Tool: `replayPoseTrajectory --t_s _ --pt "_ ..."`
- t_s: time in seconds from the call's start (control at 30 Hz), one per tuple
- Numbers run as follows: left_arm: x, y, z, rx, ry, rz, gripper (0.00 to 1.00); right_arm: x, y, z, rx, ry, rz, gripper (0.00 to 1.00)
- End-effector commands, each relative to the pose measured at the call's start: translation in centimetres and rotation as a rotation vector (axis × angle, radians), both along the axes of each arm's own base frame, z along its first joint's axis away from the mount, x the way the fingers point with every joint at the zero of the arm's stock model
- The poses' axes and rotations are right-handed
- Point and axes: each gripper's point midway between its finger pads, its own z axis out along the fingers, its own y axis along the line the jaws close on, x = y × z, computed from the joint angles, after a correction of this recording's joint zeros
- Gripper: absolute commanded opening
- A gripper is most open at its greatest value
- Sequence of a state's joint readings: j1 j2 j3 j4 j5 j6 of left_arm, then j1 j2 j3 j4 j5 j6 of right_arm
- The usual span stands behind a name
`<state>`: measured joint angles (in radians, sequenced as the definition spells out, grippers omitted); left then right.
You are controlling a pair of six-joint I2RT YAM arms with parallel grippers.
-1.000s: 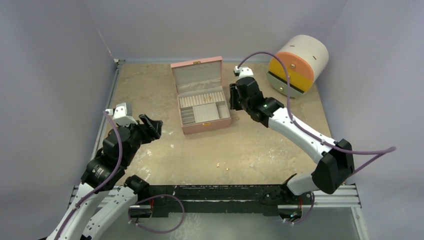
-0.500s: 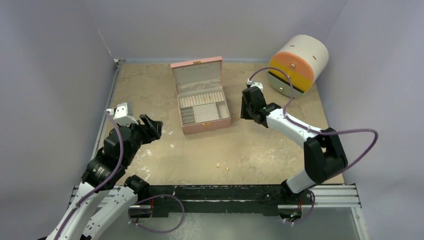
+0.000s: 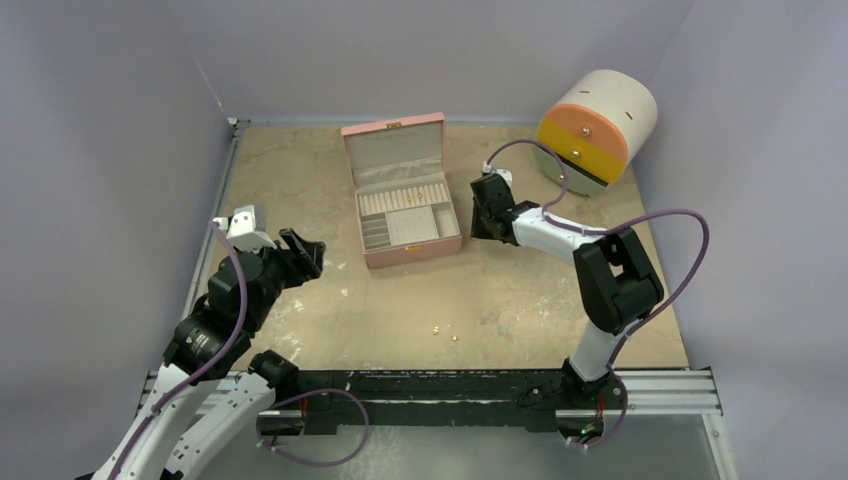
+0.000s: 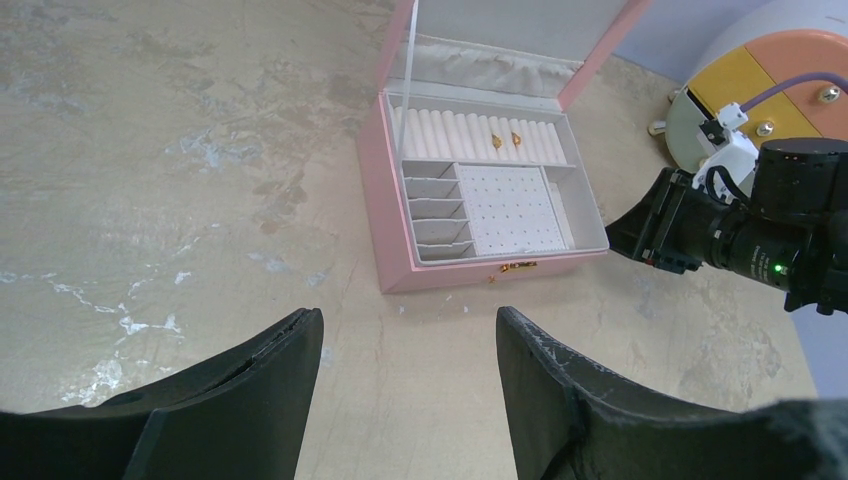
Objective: Organize the mixed jewelry
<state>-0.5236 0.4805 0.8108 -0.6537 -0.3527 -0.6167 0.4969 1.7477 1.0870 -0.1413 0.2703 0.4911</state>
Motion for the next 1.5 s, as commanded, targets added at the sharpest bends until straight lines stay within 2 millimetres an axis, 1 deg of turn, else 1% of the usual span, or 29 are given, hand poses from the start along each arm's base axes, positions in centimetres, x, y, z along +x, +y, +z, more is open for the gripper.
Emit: replayPoseTrajectory --t_s 0.0,0.27,0.8,1.0,1.07,1.3,1.47 --pt "0.4 0.2 0.5 -0.01 -0.02 0.023 0.64 2.2 0.9 1.8 0.045 -0.07 -0.031 0.33" --pt "0.5 0.2 0.5 -0.008 -0.016 0.024 0.64 2.3 0.9 0.5 0.038 -0.051 -0.044 0.3" --pt "0.5 0.3 0.4 -0.005 -0.014 0.029 0.64 2.3 0.8 -1.4 0.02 -0.014 -0.048 0.28" --pt "0.6 0.2 0.4 -0.004 -0.012 0.027 0.64 1.4 0.4 -2.2 -0.007 0.015 -0.03 0.24" --pt "0.6 0.2 0.4 -0.004 -0.011 0.027 0.64 1.1 -0.1 -2.6 -0.024 0.022 -0.033 0.22" --pt "0.6 0.2 0.4 -0.004 -0.012 0.027 0.64 -0.8 -0.9 -4.3 -0.046 0.066 -0.023 0.19" --pt "0.6 0.2 0.4 -0.004 -0.011 0.025 0.64 -2.3 -1.2 -5.4 -0.074 0.096 -0.005 0.13"
